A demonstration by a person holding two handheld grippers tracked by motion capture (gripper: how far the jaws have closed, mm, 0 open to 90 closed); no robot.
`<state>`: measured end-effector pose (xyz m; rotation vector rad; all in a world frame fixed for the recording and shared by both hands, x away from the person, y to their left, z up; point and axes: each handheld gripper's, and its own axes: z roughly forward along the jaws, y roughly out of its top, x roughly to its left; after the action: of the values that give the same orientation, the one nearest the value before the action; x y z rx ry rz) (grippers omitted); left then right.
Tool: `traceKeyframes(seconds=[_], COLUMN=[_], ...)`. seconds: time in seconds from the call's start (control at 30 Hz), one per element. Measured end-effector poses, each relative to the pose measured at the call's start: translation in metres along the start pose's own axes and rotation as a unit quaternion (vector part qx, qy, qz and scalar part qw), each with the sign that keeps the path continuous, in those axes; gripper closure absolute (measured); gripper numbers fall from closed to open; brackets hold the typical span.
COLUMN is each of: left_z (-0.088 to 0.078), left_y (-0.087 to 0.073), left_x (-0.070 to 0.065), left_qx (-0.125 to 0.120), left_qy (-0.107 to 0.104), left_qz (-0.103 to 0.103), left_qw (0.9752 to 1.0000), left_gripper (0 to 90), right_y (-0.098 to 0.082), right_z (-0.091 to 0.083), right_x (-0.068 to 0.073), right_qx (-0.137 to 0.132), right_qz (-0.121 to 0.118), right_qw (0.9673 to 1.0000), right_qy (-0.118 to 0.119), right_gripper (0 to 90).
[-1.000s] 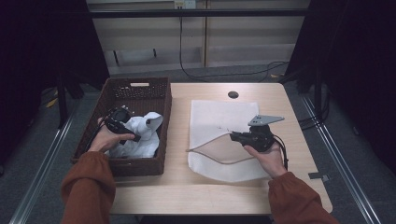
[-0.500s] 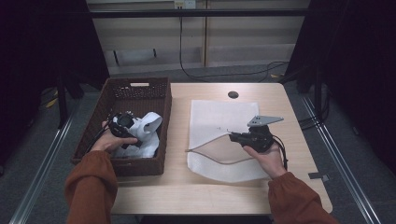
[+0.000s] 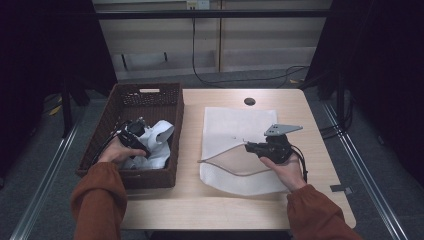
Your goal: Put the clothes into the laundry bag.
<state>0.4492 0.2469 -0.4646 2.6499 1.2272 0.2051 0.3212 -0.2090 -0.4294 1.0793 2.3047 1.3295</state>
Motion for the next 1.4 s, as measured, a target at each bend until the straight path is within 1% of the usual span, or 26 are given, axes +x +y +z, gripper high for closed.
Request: traceKeyframes(seconds=[0.03,0.07,0.13,0.27,0.3,0.37,0.4,0.43,0.53,0.6,0.67,0.7,0.77,0.8,0.83,0.87,0.9,0.93,1.0,1.13,1.17,1.23,1.3,1.33,1.37,1.4], left_z=[-0.001,0.000,-0.001,-0.002,-0.003,-0.003,-0.004,-0.005,-0.005,-0.006,-0.007,-0.009,-0.009,-0.010,-0.011,-0.012,-0.014,-0.015,-0.019,-0.028,-0.030,-0.035,-0.039,-0.040,-0.041,-0.042], left_y=[-0.001,-0.001,0.001,-0.001,-0.001,0.000,0.000,0.001,0.001,0.000,-0.001,-0.001,-0.001,-0.001,-0.001,-0.002,-0.003,-0.003,-0.003,-0.003,-0.002,-0.002,-0.003,-0.004,-0.006,-0.007], left_x=[0.002,0.003,0.002,0.004,0.004,0.005,0.004,0.005,0.004,0.006,0.006,0.007,0.005,0.006,0.007,0.007,0.007,0.006,0.005,0.001,0.001,-0.001,-0.001,0.000,0.001,0.002], left_qx=[0.000,-0.004,0.007,-0.002,-0.001,0.002,0.004,0.006,0.005,-0.004,-0.008,-0.004,-0.017,-0.011,-0.011,-0.016,-0.019,-0.031,-0.031,-0.057,-0.060,-0.069,-0.081,-0.084,-0.088,-0.093], left_qy=[0.001,0.000,0.005,0.003,0.003,0.004,-0.001,0.006,0.003,0.003,-0.005,-0.003,-0.004,-0.004,-0.003,-0.006,-0.006,-0.001,-0.003,0.000,0.005,0.002,0.005,0.000,0.001,-0.001], left_qz=[-0.012,-0.010,-0.006,-0.023,-0.029,-0.028,-0.038,-0.030,-0.039,-0.038,-0.038,-0.037,-0.046,-0.032,-0.031,-0.036,-0.034,-0.046,-0.039,-0.040,-0.031,-0.039,-0.037,-0.046,-0.042,-0.050], left_qw=[0.9999,0.9999,0.9999,0.9997,0.9996,0.9996,0.9993,0.9995,0.9992,0.9993,0.9992,0.9993,0.9988,0.9994,0.9995,0.9992,0.9992,0.9985,0.9988,0.9976,0.9977,0.9968,0.9960,0.9954,0.9952,0.9944], left_gripper=[53.0,54.8,56.3,68.4,69.7,71.5,72.3,73.7,75.6,76.3,77.2,77.6,77.9,78.2,78.5,78.6,78.8,78.9,79.0,79.2,79.2,79.3,79.3,79.3,79.3,79.3], right_y=[0.000,0.000,0.000,0.000,0.000,0.000,0.000,0.000,0.000,0.000,0.000,0.000,0.000,0.000,0.000,0.000,0.000,0.000,0.000,0.000,0.000,0.001,0.001,0.001,0.001,0.001], right_z=[0.000,0.000,0.001,0.001,0.001,0.001,0.001,0.001,0.002,0.002,0.002,0.001,0.001,0.001,0.001,0.001,0.001,0.000,0.000,0.001,0.000,0.000,0.000,0.000,0.000,0.000], right_x=[0.000,0.000,0.000,-0.001,0.000,0.000,-0.001,-0.001,-0.001,0.000,-0.001,-0.001,-0.002,-0.002,-0.002,-0.002,-0.002,-0.002,-0.002,-0.002,-0.001,-0.001,-0.001,-0.001,-0.001,-0.001], right_qx=[0.000,0.001,0.001,0.002,0.002,0.002,0.002,0.002,0.004,0.005,0.003,0.003,0.002,0.002,0.002,0.002,0.002,0.002,0.002,0.003,0.002,0.002,0.002,0.002,0.001,0.001], right_qz=[-0.001,-0.002,-0.002,-0.001,-0.002,0.000,0.000,0.000,0.001,0.000,0.002,0.003,0.004,0.003,0.003,0.004,0.004,0.004,0.004,0.003,0.002,0.002,0.001,0.001,0.001,0.001], right_qw=[1.0000,1.0000,1.0000,1.0000,1.0000,1.0000,1.0000,1.0000,1.0000,1.0000,1.0000,1.0000,1.0000,1.0000,1.0000,1.0000,1.0000,1.0000,1.0000,1.0000,1.0000,1.0000,1.0000,1.0000,1.0000,1.0000], right_qy=[0.000,0.000,0.000,0.000,0.000,0.001,0.001,0.001,0.000,0.000,0.000,0.000,0.000,0.000,0.000,0.001,0.001,0.002,0.001,0.000,0.000,0.001,0.001,0.000,0.000,0.001], right_gripper=[86.8,86.9,86.9,87.0,87.1,87.1,87.2,87.3,87.4,87.6,87.8,87.8,87.9,88.0,88.1,88.1,88.1,88.1,88.1,88.1,88.1,88.2,88.2,88.2,88.2,88.2])
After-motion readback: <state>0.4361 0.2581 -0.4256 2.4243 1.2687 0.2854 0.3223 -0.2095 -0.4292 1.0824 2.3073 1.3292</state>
